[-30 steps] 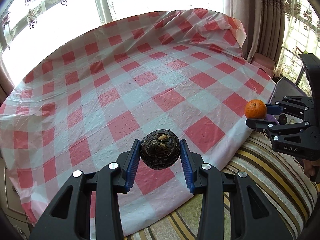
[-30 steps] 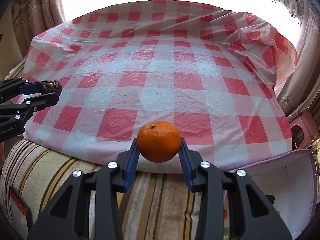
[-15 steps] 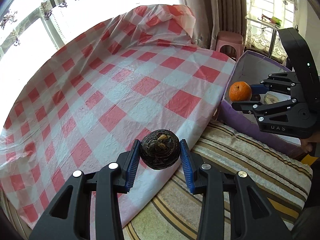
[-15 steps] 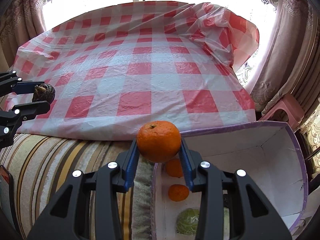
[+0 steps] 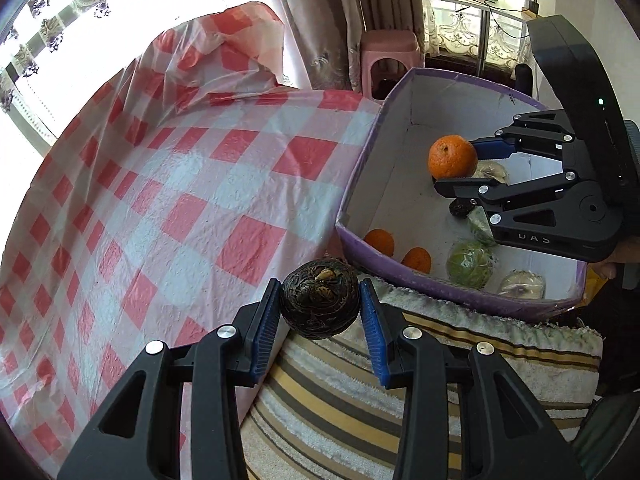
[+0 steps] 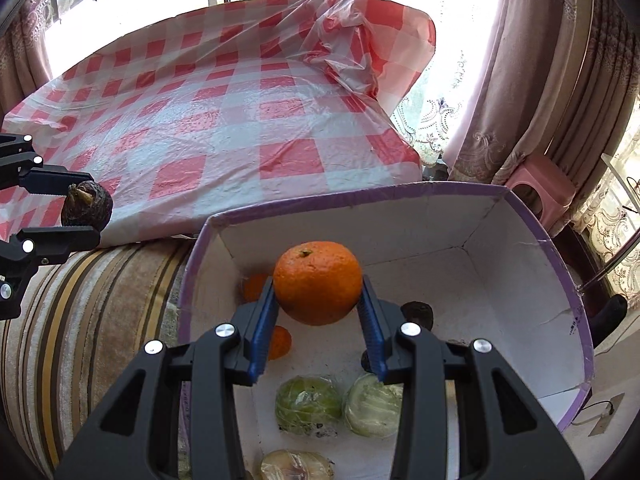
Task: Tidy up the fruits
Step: 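Carry the dried fruit and orange over the white box with both tools, then open both tools to drop the dried fruit and orange into the box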
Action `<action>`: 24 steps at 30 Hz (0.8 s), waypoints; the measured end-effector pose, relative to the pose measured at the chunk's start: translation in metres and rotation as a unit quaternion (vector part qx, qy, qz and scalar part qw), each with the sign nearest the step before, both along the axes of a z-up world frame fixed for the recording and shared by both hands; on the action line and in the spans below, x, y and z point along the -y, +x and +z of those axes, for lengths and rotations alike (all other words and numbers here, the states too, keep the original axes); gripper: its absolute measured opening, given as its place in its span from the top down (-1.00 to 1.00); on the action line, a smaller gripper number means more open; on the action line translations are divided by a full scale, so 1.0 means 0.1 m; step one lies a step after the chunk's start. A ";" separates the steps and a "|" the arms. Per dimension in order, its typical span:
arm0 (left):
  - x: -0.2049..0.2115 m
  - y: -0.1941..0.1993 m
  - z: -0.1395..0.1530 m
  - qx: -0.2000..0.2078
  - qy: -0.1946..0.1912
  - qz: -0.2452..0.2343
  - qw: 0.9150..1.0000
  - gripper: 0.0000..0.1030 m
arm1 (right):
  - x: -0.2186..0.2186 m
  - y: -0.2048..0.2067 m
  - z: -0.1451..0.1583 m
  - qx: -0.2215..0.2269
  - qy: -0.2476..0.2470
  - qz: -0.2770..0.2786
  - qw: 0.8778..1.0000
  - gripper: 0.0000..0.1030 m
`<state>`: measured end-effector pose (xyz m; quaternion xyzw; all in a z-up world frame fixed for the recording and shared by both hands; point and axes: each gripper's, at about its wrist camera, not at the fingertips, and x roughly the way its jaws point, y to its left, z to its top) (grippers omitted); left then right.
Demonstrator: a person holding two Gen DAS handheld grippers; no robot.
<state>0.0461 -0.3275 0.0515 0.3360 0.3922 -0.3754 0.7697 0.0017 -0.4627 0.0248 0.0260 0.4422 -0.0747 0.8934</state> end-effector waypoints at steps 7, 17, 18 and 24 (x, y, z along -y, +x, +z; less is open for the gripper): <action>0.35 -0.09 -0.15 -0.028 0.010 -0.028 0.999 0.27 | 0.31 -0.13 -0.05 -0.006 -0.024 -0.045 0.999 0.23; 0.77 -0.14 -0.37 -0.079 0.020 -0.043 0.996 0.27 | 0.45 -0.20 -0.15 -0.015 -0.052 -0.071 0.996 0.23; 0.80 -0.15 -0.40 -0.083 0.023 -0.045 0.995 0.26 | 0.45 -0.20 -0.16 -0.015 -0.052 -0.071 0.996 0.23; 0.89 -0.16 -0.52 -0.104 0.030 -0.044 0.993 0.26 | 0.47 -0.21 -0.18 -0.018 -0.059 -0.076 0.995 0.21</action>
